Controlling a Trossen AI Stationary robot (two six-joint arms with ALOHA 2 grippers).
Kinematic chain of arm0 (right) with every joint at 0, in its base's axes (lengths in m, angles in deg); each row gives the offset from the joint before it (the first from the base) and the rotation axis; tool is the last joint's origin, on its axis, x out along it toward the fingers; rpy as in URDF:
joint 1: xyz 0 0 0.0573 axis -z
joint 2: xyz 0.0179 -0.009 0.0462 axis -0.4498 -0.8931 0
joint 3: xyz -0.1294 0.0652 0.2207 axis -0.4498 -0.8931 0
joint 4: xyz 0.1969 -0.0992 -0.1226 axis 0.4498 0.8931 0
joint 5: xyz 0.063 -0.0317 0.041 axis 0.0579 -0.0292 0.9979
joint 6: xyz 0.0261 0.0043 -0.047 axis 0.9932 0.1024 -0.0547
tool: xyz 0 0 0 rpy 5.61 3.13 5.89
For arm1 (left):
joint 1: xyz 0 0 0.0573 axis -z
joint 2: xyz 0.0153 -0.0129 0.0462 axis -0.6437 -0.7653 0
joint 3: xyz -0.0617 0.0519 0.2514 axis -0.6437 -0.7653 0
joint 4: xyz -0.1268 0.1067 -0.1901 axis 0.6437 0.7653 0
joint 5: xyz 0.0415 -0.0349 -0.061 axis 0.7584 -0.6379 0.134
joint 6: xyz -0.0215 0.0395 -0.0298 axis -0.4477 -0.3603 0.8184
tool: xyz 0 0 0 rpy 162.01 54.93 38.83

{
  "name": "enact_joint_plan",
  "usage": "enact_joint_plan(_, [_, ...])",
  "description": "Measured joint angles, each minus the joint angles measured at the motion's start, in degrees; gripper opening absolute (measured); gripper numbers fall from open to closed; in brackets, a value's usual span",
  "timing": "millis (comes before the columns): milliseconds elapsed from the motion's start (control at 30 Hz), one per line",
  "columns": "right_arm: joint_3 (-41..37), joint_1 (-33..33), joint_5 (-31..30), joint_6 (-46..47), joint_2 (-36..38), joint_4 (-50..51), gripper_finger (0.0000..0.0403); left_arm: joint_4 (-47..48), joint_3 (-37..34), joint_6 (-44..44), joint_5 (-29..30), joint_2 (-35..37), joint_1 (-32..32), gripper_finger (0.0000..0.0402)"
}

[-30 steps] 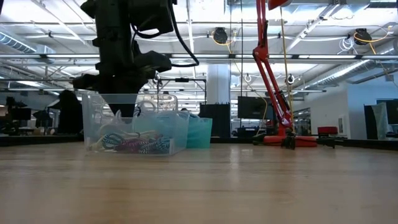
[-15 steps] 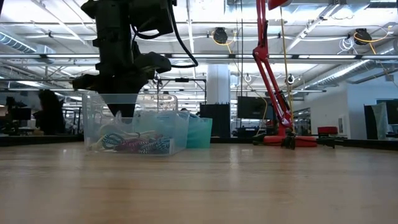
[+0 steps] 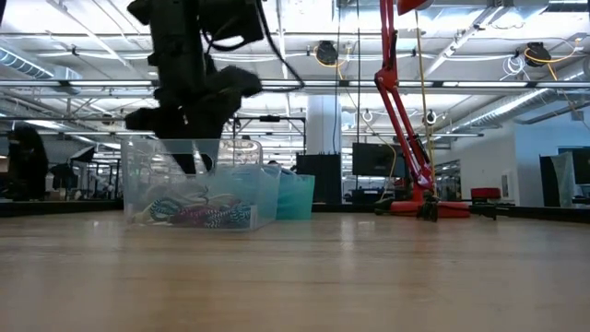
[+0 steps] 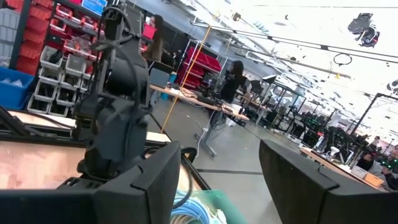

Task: Pick & Place USB Port
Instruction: Return to Home Position

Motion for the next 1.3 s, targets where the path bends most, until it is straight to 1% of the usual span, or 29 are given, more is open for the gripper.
enact_joint_plan(100, [0.0,0.0,0.0,0.0,0.0,0.0,0.0212,0.5,3.0,-3.0,1.3,0.0,-0.2,0.0154])
enact_joint_plan(167, [0.0,0.0,0.0,0.0,0.0,0.0,0.0212,2.5,5.5,-4.6,2.0,0.0,-0.2,0.0154])
enact_joint_plan(267, [0.0,0.0,0.0,-0.2,0.0,0.0,0.0212,7.7,9.8,-6.0,3.4,0.0,-0.2,0.0154])
enact_joint_plan(367, [0.0,0.0,-0.2,-0.4,0.0,0.0,0.0212,14.9,14.4,-7.5,5.3,0.0,-0.2,0.0154])
enact_joint_plan(467, [0.0,-0.3,-0.2,-0.1,0.0,0.0,0.0212,20.6,19.9,-10.8,6.9,0.0,-0.2,0.0154])
enact_joint_plan(567, [0.0,-1.5,0.1,2.4,0.0,0.1,0.0211,23.8,24.8,-15.6,9.1,0.0,0.6,0.0154])
enact_joint_plan(633, [0.0,-2.9,1.4,3.0,0.5,1.2,0.0208,24.4,27.4,-19.1,11.5,0.3,1.5,0.0154])
enact_joint_plan(733, [0.0,-4.9,5.3,7.7,2.5,7.6,0.0196,23.2,28.7,-22.5,16.6,1.5,3.4,0.0154])
enact_joint_plan(800, [0.0,-5.7,9.4,13.7,4.9,15.3,0.0183,22.5,28.7,-24.0,21.0,1.9,5.0,0.0154])
enact_joint_plan(867, [0.0,-5.4,16.6,21.5,7.7,24.0,0.0166,22.6,28.7,-24.4,25.6,1.9,6.6,0.0154])
enact_joint_plan(967, [0.0,-3.2,31.1,30.9,10.9,34.5,0.0133,22.6,28.6,-24.4,30.8,2.0,8.9,0.0154])
enact_joint_plan(1000, [0.0,-2.4,34.9,32.9,11.3,36.9,0.012,22.2,28.4,-24.3,31.9,2.1,9.6,0.0154])
enact_joint_plan(1033, [0.0,-1.7,37.2,34.5,11.5,38.7,0.0106,21.9,28.0,-24.3,32.9,2.1,10.3,0.0154])
enact_joint_plan(1133, [0.0,-0.5,39.0,37.0,11.5,43.5,0.0062,20.3,26.1,-23.6,35.8,2.1,12.4,0.0154])
enact_joint_plan(1233, [0.0,1.2,39.1,36.0,11.3,47.9,0.0015,18.9,23.1,-21.6,39.0,2.1,14.5,0.0154])
enact_joint_plan(1300, [-1.0,2.9,39.1,35.3,11.3,47.7,0.0007,18.8,20.5,-18.8,41.0,2.1,15.7,0.0154])
